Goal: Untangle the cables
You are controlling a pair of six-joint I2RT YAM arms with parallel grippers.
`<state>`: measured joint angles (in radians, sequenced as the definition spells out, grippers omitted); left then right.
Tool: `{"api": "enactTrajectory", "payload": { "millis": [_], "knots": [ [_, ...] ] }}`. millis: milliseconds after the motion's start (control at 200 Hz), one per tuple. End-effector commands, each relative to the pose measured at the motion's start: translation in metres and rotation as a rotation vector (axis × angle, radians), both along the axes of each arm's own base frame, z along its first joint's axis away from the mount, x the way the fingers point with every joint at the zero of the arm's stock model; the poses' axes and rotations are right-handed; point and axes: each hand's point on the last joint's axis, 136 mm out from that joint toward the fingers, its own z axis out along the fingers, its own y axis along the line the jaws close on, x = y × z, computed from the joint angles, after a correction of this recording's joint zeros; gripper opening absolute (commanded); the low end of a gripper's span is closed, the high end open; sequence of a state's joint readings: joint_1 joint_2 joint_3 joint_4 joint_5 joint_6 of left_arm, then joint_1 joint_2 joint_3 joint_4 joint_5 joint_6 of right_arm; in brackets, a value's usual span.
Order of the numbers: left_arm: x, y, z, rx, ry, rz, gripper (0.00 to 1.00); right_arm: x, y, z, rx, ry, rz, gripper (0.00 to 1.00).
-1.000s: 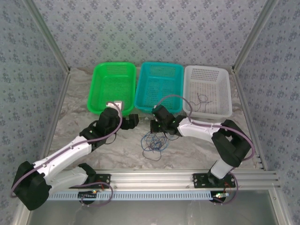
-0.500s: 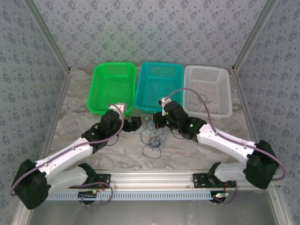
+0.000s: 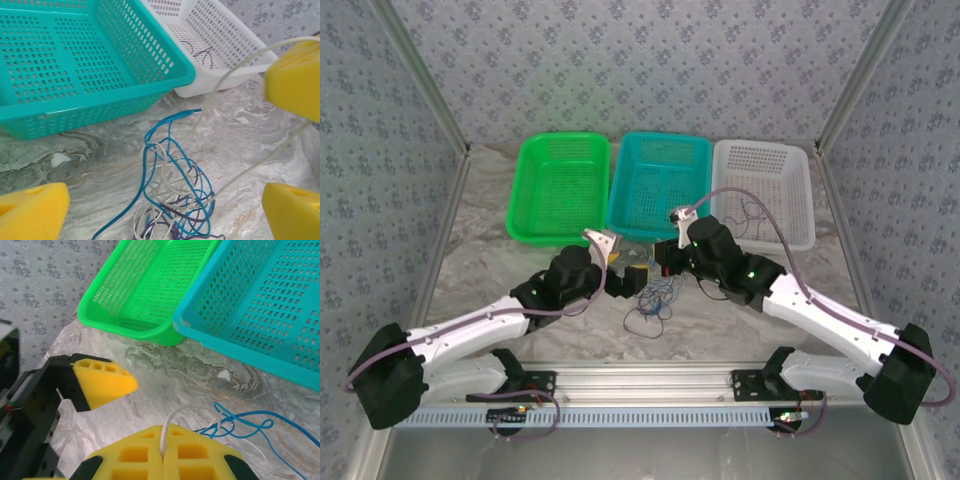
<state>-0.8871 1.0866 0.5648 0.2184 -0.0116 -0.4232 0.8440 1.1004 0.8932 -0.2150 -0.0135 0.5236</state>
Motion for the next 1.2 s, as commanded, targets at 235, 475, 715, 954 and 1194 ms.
{"api": "enactTrajectory", "payload": {
  "millis": [235,475,715,954,1194],
  "knots": [
    [0.021,-0.023,0.014,0.036,-0.022,0.011,0.98,-0.018,0.004,0.038,0.099,-0.009,0.075,0.00],
    [0.024,-0.048,-0.002,0.086,0.003,-0.019,0.96,-0.027,0.010,0.053,0.144,-0.005,0.124,0.00],
    [0.029,-0.056,-0.039,0.202,0.102,-0.009,0.86,-0.034,-0.009,0.095,0.170,-0.063,0.117,0.00],
    [0.022,-0.044,-0.060,0.238,0.150,0.031,0.82,-0.047,-0.037,0.151,0.168,-0.149,0.119,0.00],
    [0.013,-0.030,-0.068,0.251,0.148,0.058,0.82,-0.054,-0.057,0.178,0.140,-0.201,0.107,0.00]
  ]
}}
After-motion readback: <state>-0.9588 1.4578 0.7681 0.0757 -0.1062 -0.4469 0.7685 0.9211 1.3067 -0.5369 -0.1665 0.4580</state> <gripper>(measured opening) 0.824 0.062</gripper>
